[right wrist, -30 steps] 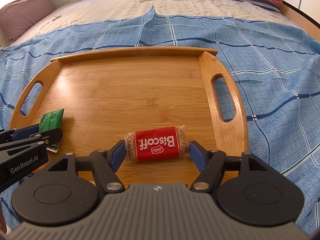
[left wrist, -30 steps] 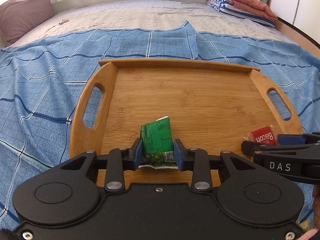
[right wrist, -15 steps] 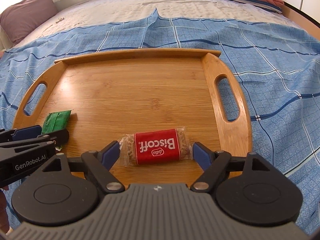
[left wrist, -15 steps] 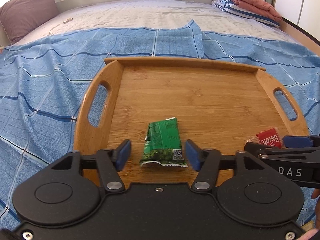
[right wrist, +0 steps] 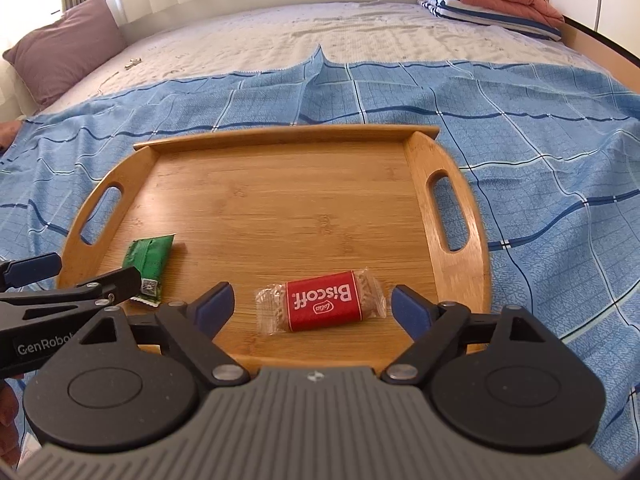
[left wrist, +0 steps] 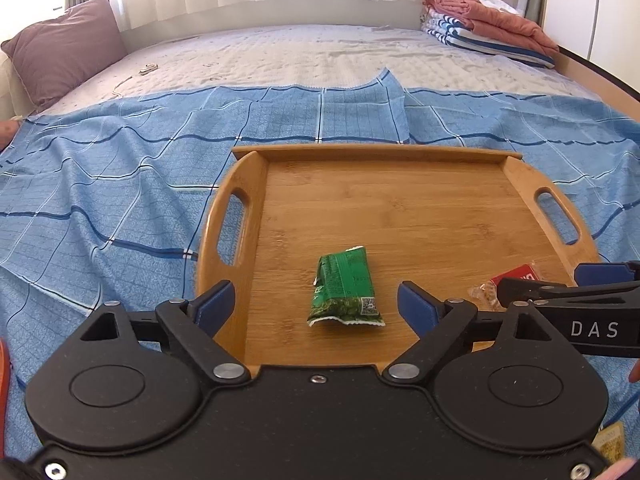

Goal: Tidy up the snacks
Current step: 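Lower both snacks onto the wooden tray and open both grippers, then withdraw both grippers from the tray back toward the snack pile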

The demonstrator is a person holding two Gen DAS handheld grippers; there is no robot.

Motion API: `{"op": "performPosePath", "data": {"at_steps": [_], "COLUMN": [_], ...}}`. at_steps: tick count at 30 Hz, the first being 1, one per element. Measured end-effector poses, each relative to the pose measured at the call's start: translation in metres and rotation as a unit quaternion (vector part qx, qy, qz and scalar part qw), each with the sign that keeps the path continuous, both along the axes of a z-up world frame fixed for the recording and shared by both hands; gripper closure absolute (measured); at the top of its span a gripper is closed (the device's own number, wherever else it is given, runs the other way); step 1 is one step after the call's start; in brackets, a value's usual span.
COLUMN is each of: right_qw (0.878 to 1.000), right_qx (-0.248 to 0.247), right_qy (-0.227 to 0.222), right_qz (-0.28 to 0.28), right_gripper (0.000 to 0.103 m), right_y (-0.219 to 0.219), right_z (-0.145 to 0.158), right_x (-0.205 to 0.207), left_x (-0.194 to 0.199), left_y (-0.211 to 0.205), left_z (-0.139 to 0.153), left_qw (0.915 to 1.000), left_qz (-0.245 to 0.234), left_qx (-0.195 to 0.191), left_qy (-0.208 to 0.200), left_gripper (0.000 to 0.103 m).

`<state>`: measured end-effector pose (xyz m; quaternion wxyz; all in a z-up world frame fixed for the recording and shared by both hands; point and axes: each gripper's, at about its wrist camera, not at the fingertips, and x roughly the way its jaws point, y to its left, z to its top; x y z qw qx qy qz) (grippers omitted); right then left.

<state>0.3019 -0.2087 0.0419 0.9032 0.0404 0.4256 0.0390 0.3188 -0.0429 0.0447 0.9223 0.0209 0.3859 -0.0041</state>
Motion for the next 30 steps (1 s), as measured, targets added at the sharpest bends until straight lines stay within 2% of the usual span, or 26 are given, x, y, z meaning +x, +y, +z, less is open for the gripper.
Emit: {"op": "performPosePath", "data": {"at_steps": [16, 20, 30], "right_qw": [0.998, 0.997, 0.996], "right_qx": [0.020, 0.022, 0.019], "right_qy": [-0.051, -0.062, -0.073], "right_qz": [0.024, 0.031, 0.039], "right_gripper": [0.005, 0.002, 0.002], "right_y": [0.012, 0.013, 0.015], "right_z": [0.028, 0.027, 0.013], "right_x": [-0.081, -0.107, -0.169], "left_x": [-0.091, -0.117, -0.176], "left_y": [0.027, 0.030, 0.041], "left_z": [0.019, 0.020, 0.011], "left_qw": [0.9995, 0.9990, 0.9983], "left_qz": [-0.022, -0.028, -0.030], "left_qx": [-0.015, -0.014, -0.035], "left_qy": [-0.020, -0.030, -0.035], "left_gripper": [0.011, 0.009, 0.007]}}
